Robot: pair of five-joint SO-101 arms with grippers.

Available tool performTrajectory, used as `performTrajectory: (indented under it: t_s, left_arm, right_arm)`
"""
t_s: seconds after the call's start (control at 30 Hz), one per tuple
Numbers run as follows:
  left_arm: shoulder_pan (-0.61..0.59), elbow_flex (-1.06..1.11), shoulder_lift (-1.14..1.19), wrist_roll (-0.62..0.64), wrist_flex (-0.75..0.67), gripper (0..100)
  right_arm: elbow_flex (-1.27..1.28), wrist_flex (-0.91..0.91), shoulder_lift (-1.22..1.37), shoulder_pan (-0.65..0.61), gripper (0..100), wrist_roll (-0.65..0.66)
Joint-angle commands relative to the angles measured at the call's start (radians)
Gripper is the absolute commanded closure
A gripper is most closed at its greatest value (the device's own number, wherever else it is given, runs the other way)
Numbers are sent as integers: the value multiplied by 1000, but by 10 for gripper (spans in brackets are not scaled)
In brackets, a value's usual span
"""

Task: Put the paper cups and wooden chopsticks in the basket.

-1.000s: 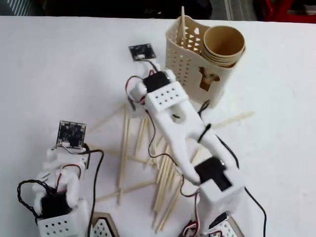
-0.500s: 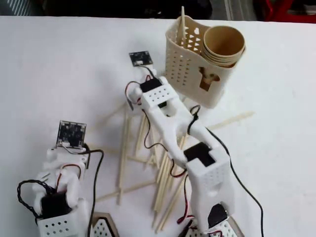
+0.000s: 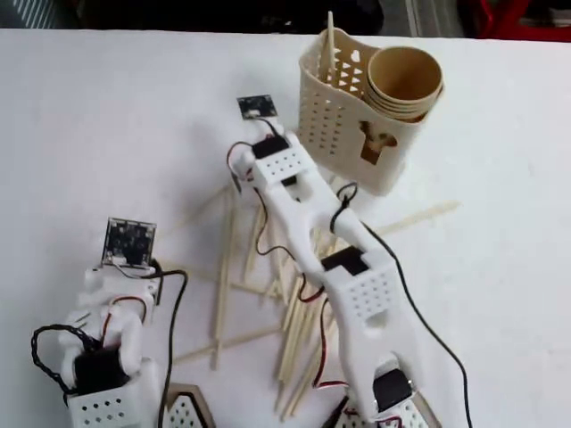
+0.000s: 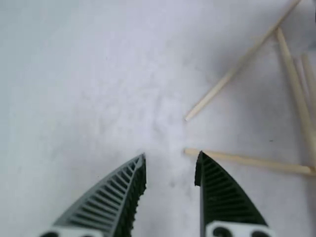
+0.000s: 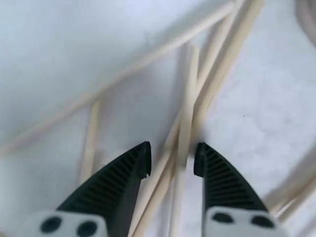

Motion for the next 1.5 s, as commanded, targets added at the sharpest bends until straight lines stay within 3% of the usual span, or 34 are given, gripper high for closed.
performTrajectory:
  t_s: [0.0, 0.1, 0.63, 1.13, 1.47]
  left_arm:
    - [-2, -6, -8, -9, -21, 827]
    - [-2, -6, -8, -9, -21, 827]
    - [-2, -6, -8, -9, -21, 827]
    - [-2, -6, -8, -9, -21, 827]
    - [-2, -6, -8, -9, -21, 827]
  right_arm:
    - [-127, 102, 101, 4, 893, -8]
    - [-224, 159, 140, 7, 990, -8]
    - [-405, 483, -41, -2, 981, -2]
    - [-399, 492, -479, -97, 982, 2]
    - [-405, 432, -722, -90, 983, 3]
